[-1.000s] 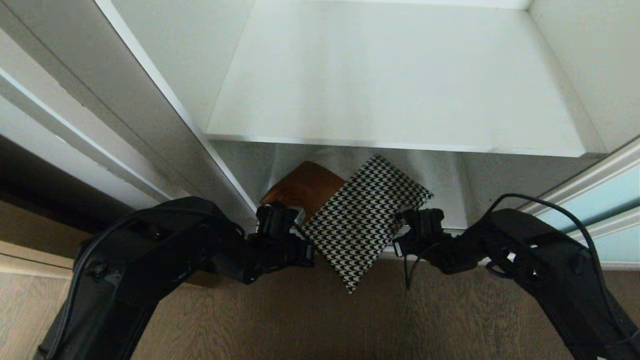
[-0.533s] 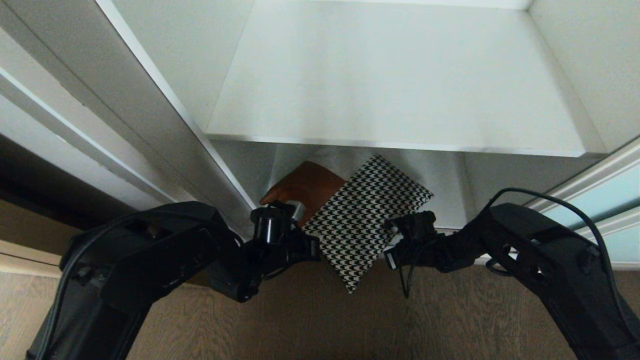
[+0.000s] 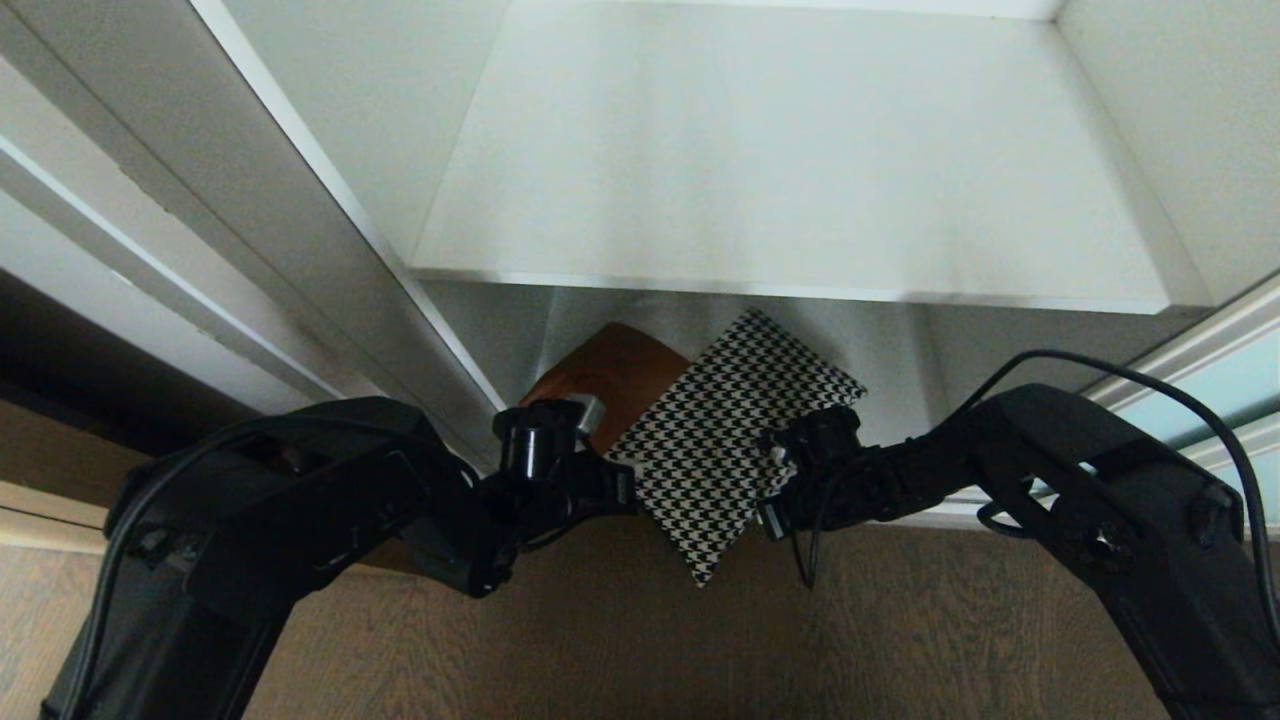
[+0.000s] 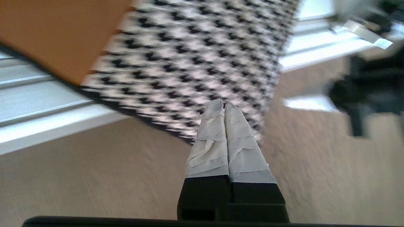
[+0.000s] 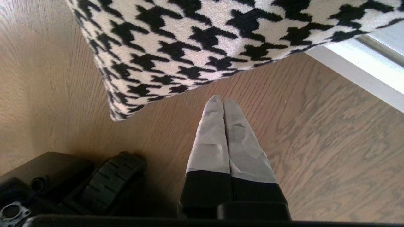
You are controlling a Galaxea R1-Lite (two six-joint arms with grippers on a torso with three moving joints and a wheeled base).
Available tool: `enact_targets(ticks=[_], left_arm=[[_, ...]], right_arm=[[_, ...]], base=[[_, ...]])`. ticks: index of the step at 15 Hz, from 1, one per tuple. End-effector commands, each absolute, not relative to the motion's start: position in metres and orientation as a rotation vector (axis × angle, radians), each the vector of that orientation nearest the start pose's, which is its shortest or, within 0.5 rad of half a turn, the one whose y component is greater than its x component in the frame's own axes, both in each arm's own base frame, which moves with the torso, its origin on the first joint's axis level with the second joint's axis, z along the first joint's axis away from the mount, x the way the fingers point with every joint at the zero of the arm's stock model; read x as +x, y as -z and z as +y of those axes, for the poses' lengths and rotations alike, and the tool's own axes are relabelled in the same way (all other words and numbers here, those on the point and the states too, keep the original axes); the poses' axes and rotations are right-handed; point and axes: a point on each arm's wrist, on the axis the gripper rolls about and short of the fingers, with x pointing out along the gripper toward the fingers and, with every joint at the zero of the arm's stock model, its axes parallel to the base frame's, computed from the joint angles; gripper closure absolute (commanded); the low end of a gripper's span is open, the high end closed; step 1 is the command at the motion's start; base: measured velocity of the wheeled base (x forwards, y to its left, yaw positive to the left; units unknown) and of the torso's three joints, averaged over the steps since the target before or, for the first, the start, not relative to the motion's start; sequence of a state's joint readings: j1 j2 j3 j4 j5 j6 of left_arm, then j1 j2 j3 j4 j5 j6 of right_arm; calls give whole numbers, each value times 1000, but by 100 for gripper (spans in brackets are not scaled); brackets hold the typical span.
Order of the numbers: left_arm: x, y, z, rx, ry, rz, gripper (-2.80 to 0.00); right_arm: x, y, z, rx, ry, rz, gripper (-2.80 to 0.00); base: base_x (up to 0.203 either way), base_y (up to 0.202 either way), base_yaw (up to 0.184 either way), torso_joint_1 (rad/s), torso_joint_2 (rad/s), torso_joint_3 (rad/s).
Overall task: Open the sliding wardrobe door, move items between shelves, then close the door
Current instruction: Place the pillow on the lower shelf
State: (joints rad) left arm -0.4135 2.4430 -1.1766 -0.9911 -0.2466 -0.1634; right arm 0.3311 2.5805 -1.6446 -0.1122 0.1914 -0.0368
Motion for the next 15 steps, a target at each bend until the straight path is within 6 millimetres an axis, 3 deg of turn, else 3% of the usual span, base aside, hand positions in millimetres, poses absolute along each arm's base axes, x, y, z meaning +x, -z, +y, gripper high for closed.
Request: enact_targets(ticks=[1, 4, 8, 15], left_arm=[[410, -22, -187, -140, 648, 330, 0], [411, -26, -184, -153, 646, 323, 0], [414, -35, -179, -198, 648, 315, 0], [420, -38, -173, -233, 636, 313, 0]], right_arm=[[458, 8, 178, -101, -549, 813, 0], [459, 14, 193, -122, -576, 838, 0], [465, 36, 207, -189, -572, 877, 0], [461, 31, 216, -271, -609, 917, 0]], base=[[0, 0, 0, 0, 0, 0], [0, 0, 0, 0, 0, 0], [0, 0, 0, 0, 0, 0], [0, 0, 0, 0, 0, 0]])
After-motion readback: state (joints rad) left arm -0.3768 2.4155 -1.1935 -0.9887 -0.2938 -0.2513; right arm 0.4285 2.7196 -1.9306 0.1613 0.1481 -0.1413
